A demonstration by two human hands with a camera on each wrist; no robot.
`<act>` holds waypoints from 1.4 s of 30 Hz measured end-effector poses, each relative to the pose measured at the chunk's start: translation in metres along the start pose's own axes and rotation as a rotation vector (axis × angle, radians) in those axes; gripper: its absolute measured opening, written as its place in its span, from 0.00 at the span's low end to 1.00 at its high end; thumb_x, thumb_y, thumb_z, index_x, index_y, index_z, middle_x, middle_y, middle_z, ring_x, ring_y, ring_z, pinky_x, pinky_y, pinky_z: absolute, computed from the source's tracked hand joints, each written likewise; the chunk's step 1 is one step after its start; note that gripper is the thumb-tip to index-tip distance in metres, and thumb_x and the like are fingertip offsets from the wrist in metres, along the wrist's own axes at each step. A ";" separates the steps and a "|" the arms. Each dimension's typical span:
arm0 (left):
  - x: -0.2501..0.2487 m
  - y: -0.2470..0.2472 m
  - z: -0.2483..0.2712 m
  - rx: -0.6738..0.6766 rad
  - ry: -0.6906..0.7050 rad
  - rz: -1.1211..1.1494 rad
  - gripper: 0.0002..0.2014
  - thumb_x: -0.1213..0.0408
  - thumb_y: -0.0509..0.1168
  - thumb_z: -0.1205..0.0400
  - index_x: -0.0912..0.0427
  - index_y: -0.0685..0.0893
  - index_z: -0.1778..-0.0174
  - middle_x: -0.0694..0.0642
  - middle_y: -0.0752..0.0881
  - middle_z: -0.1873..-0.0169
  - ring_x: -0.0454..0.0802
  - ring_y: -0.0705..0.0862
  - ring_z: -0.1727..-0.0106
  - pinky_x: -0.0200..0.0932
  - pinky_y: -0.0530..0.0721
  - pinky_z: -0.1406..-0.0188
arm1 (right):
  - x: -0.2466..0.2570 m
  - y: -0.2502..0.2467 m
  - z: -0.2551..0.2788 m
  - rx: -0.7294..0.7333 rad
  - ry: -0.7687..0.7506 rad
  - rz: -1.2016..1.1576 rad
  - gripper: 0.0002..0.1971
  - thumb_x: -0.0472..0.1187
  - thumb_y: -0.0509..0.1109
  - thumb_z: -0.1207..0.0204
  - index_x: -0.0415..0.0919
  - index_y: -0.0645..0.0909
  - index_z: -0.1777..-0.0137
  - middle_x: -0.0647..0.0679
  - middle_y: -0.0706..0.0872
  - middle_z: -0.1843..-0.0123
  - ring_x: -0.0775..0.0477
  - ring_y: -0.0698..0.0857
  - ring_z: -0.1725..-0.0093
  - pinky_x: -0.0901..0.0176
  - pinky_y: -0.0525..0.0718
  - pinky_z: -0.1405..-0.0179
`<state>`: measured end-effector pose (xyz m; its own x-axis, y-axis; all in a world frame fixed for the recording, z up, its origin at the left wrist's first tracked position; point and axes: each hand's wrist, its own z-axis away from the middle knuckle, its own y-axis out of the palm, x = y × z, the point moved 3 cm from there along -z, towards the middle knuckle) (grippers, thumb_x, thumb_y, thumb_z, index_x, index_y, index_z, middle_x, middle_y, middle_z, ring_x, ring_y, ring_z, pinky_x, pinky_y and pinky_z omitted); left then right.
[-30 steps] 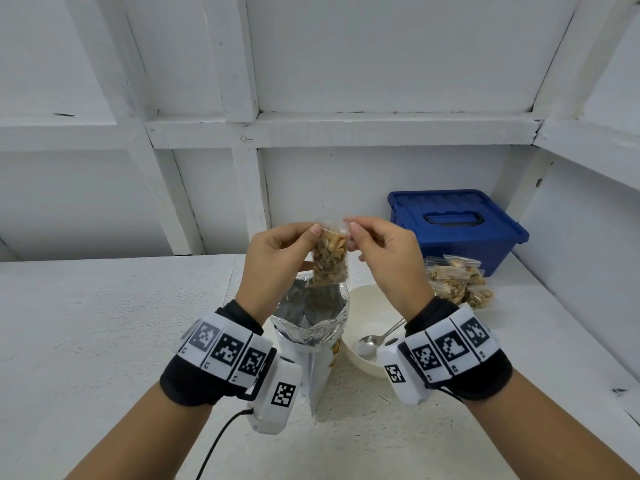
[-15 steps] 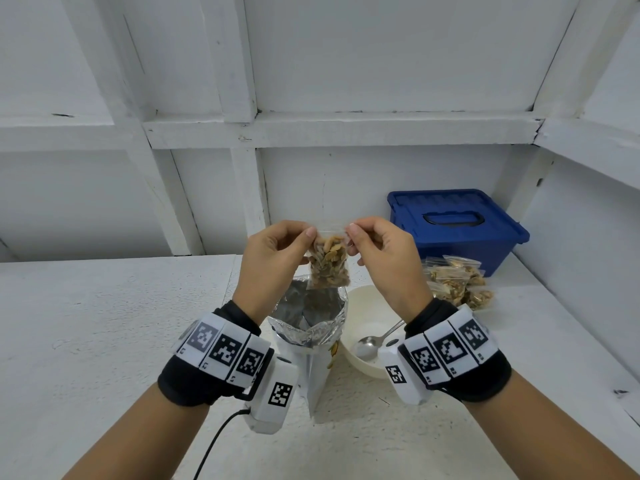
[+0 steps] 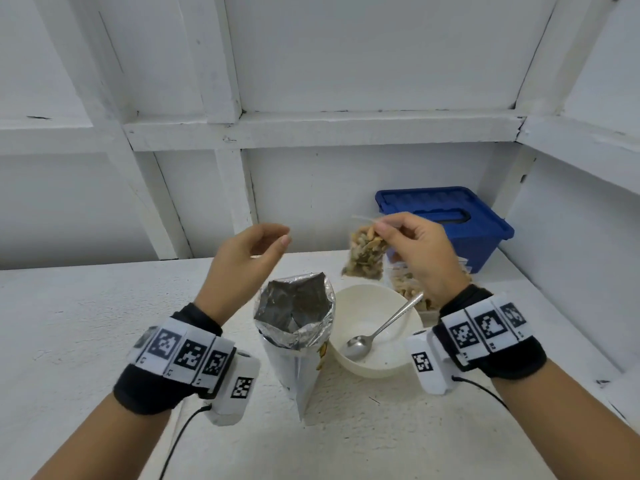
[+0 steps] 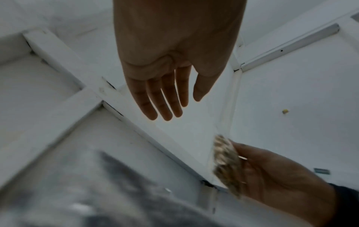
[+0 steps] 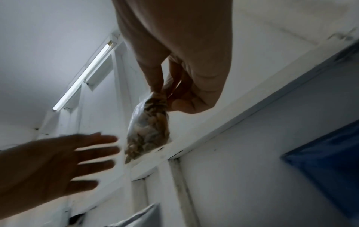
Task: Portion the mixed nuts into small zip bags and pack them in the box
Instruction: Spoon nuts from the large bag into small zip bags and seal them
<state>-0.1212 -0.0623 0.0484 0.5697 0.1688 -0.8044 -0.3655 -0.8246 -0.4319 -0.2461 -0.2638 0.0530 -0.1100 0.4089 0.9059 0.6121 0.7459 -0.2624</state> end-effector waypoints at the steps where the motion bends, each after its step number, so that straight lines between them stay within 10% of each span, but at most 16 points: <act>1: 0.007 -0.007 -0.001 -0.018 0.012 -0.094 0.08 0.60 0.65 0.19 0.52 0.83 0.46 0.43 0.86 0.54 0.34 0.83 0.54 0.21 0.76 0.55 | -0.003 -0.014 -0.003 -0.050 -0.004 0.019 0.05 0.39 0.65 0.21 0.45 0.83 0.53 0.52 0.85 0.58 0.59 0.83 0.60 0.71 0.83 0.66; 6: 0.081 -0.025 0.006 -0.044 -0.124 -0.433 0.12 0.63 0.63 0.18 0.63 0.82 0.42 0.54 0.86 0.51 0.47 0.81 0.54 0.39 0.75 0.54 | -0.047 -0.081 -0.019 -0.340 0.022 0.207 0.06 0.40 0.65 0.20 0.42 0.83 0.50 0.45 0.87 0.55 0.46 0.86 0.53 0.66 0.85 0.61; 12: 0.181 -0.012 0.035 0.268 -0.454 -0.625 0.19 0.60 0.61 0.17 0.62 0.76 0.31 0.64 0.79 0.34 0.59 0.77 0.35 0.49 0.72 0.35 | -0.098 -0.129 -0.019 -0.584 0.129 0.437 0.10 0.37 0.65 0.21 0.32 0.84 0.46 0.37 0.86 0.47 0.46 0.81 0.51 0.66 0.72 0.55; 22: 0.224 -0.005 0.054 0.493 -0.688 -0.788 0.32 0.43 0.58 0.19 0.52 0.60 0.21 0.60 0.54 0.19 0.61 0.55 0.19 0.59 0.60 0.22 | -0.154 -0.122 -0.013 -0.582 0.283 0.491 0.10 0.37 0.66 0.22 0.29 0.83 0.50 0.33 0.86 0.51 0.35 0.83 0.50 0.60 0.72 0.56; 36: 0.220 0.001 0.055 0.474 -0.679 -0.822 0.31 0.44 0.57 0.18 0.53 0.59 0.22 0.60 0.53 0.19 0.62 0.53 0.19 0.59 0.60 0.23 | -0.162 -0.114 -0.009 -0.467 0.285 0.540 0.11 0.38 0.62 0.19 0.33 0.84 0.46 0.35 0.85 0.52 0.43 0.78 0.55 0.60 0.71 0.56; 42: 0.219 0.001 0.055 0.477 -0.667 -0.827 0.31 0.43 0.57 0.18 0.53 0.60 0.23 0.60 0.54 0.19 0.62 0.54 0.20 0.61 0.61 0.24 | -0.132 -0.109 -0.026 -0.488 0.042 0.439 0.12 0.35 0.63 0.20 0.33 0.83 0.41 0.40 0.85 0.46 0.46 0.82 0.46 0.67 0.78 0.52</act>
<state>-0.0371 0.0031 -0.1510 0.3157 0.9277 -0.1995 -0.3845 -0.0671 -0.9207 -0.2781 -0.4123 -0.0295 0.2559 0.5926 0.7638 0.8791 0.1859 -0.4388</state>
